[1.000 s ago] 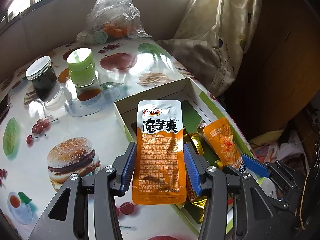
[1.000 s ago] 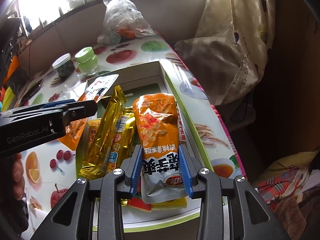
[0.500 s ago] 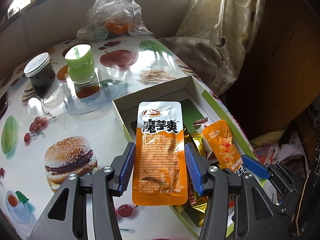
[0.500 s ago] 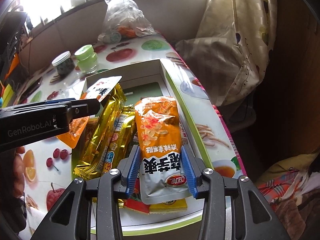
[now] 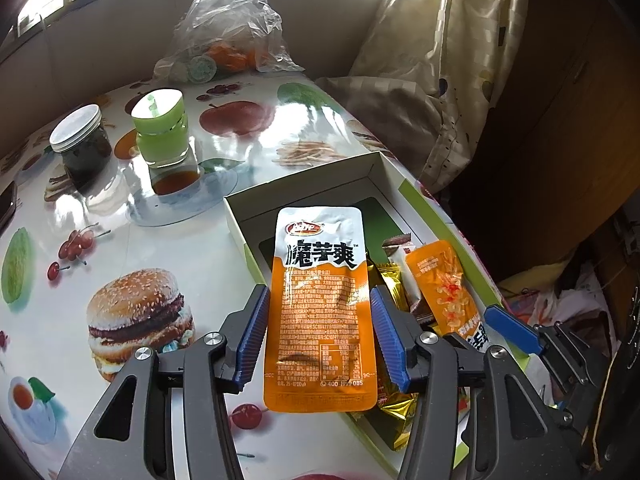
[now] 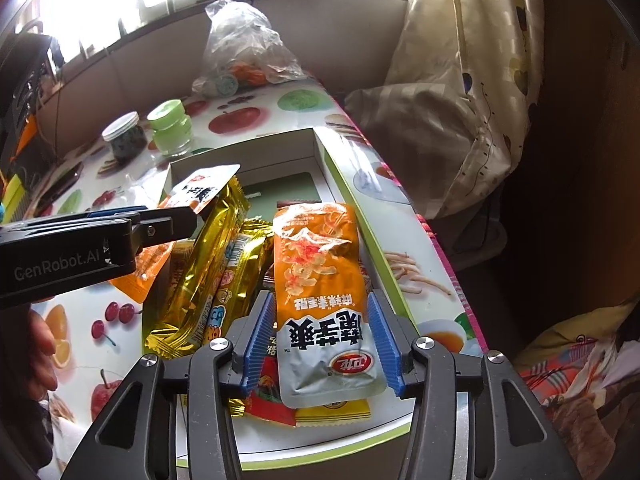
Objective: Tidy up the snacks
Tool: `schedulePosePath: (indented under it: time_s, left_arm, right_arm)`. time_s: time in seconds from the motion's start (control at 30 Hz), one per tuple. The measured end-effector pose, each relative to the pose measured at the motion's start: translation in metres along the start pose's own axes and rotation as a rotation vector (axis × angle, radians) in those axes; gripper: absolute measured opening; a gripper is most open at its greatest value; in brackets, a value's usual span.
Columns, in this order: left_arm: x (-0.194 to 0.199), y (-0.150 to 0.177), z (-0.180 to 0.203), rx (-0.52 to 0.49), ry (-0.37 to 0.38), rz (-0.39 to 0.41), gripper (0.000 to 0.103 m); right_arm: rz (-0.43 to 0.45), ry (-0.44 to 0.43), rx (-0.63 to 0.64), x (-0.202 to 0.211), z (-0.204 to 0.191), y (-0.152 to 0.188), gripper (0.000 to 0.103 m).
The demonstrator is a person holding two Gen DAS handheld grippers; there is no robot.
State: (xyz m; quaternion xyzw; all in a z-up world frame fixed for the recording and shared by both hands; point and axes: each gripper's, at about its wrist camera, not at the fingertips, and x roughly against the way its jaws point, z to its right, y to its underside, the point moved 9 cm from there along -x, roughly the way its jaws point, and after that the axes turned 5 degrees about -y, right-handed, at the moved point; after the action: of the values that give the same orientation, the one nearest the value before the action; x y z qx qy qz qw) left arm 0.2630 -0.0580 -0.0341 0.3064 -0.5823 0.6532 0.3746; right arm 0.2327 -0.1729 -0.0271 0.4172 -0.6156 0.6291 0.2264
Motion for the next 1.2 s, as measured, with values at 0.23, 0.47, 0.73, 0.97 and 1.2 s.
schedulePosePath:
  time_s: [0.23, 0.47, 0.73, 0.97, 1.2]
  left_arm:
    - [0.01, 0.002, 0.0, -0.019, -0.015, 0.022, 0.053]
    - [0.028, 0.002, 0.003, -0.037, -0.015, 0.068, 0.053]
    - [0.046, 0.012, 0.002, -0.016, -0.023, 0.097, 0.054]
    - [0.062, 0.036, -0.005, -0.004, -0.062, 0.129, 0.054]
    - [0.072, 0.066, -0.009, -0.037, -0.131, 0.162, 0.054]
  right_arm:
    - [0.017, -0.007, -0.008, 0.006, -0.004, 0.001, 0.054]
    - [0.053, -0.04, -0.041, 0.017, -0.007, 0.002, 0.055]
    - [0.094, -0.045, -0.053, 0.034, -0.012, 0.006, 0.056]
    - [0.136, -0.046, -0.073, 0.049, -0.012, 0.017, 0.056]
    - [0.147, -0.03, -0.073, 0.061, -0.017, 0.039, 0.056]
